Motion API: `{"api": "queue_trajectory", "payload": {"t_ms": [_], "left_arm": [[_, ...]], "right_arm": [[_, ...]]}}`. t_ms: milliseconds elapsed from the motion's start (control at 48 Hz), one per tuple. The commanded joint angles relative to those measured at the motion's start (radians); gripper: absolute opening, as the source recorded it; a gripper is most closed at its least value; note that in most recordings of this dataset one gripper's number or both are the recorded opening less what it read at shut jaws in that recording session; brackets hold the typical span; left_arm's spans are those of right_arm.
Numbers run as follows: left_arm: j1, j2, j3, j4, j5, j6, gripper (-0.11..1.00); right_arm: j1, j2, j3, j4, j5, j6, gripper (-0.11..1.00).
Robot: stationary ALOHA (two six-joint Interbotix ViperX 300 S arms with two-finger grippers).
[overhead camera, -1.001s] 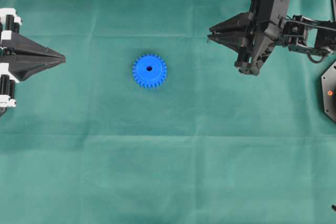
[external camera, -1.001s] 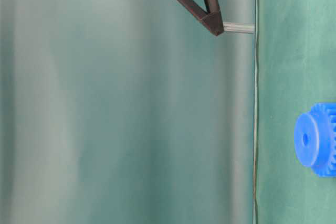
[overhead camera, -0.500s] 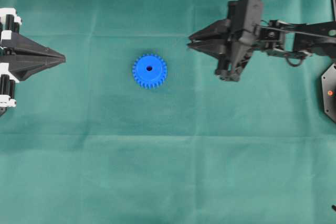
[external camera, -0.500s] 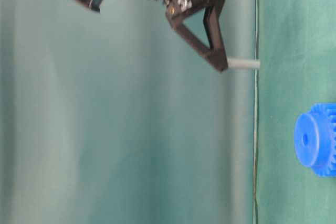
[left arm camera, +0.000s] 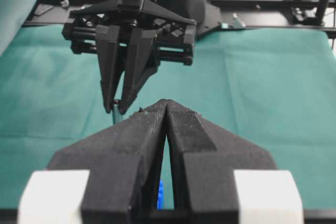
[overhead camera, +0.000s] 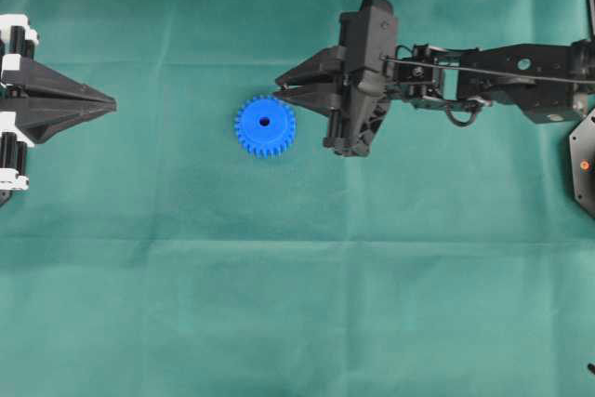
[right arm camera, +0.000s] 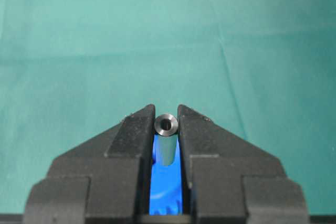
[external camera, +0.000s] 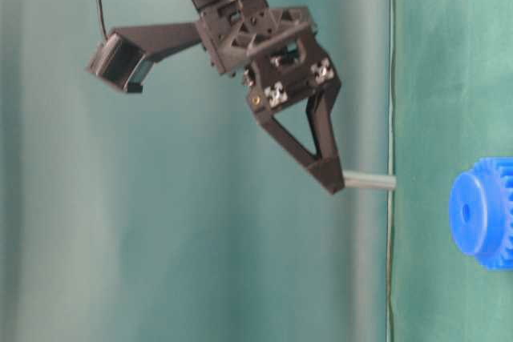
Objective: Insert the shaft placed at a random location into the center hole of the medium gear at another random location.
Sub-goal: 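Carry the shaft left with the right gripper over the blue gear's hole, then align the shaft above the gear's center hole and lower it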
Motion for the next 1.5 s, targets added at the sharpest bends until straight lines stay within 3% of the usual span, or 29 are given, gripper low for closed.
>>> {"api": "queue_trajectory", "payload": {"t_ms": [0,1480], "left_arm": [[0.003,0.005,-0.026,0.003,-0.008,0.000,0.00],[0.003,0.006,-0.026,0.003,-0.003,0.000,0.00]], "right_arm": [[0.005,0.003,-0.049,-0.002,0.015,-0.006,0.14],[0.021,0.147,-0.112,0.015,0.021,0.002,0.14]]}}
